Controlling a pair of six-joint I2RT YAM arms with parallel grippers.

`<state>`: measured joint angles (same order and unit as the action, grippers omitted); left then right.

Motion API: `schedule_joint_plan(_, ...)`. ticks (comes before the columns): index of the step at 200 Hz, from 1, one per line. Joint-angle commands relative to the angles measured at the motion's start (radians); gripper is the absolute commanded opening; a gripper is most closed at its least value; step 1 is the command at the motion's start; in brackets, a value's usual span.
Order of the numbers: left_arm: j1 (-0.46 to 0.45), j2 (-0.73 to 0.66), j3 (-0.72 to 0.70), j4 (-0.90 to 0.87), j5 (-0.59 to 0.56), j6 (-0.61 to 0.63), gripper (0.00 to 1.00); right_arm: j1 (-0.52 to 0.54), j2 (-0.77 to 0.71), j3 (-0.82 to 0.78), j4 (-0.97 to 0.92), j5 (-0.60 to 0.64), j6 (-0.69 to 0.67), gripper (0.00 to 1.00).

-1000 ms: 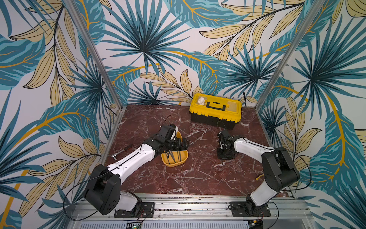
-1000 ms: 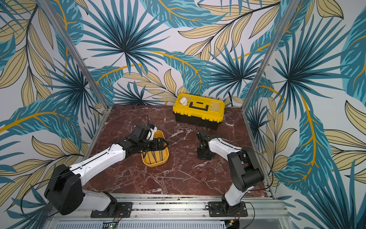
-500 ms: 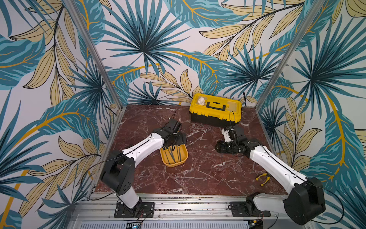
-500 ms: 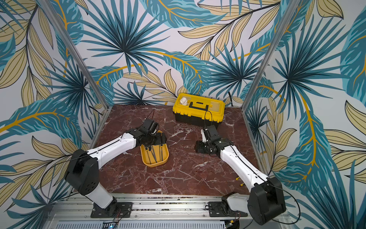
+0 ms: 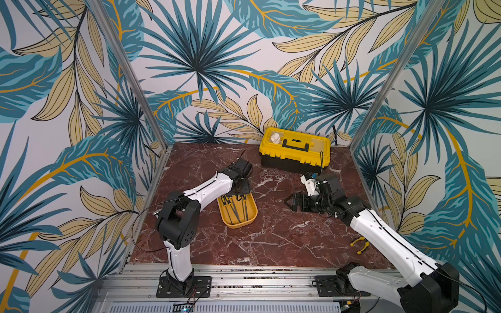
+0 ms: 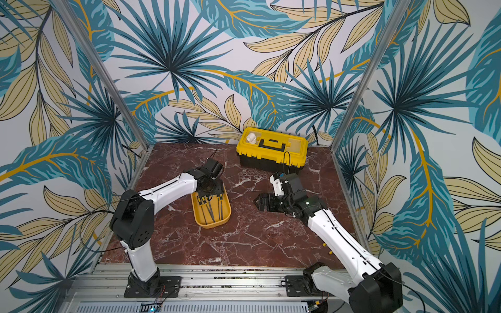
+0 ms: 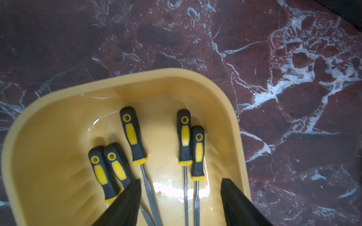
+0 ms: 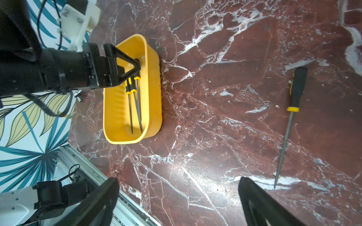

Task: Take the file tool out of the storage box
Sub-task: Place the file tool at the center of the board, then pick up the file tool from the storage box.

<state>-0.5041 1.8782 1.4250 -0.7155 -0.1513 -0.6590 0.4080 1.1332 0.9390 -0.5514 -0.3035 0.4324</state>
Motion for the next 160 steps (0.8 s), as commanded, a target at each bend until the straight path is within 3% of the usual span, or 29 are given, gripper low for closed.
schedule_joint_plan(1,0.018,0.03,0.064,-0.022,-0.037,0.023,0.67,0.018,-0.023,-0.028,0.025,-0.028,0.015,1.0)
schedule_joint_plan(58,0.037,0.107,0.127,-0.001,-0.023,0.058,0.55,0.041,-0.031,-0.041,0.042,-0.008,0.034,1.0)
schedule_joint_plan(160,0.038,0.218,0.187,0.014,-0.017,0.08,0.48,0.052,-0.045,-0.061,0.048,0.004,0.037,1.0)
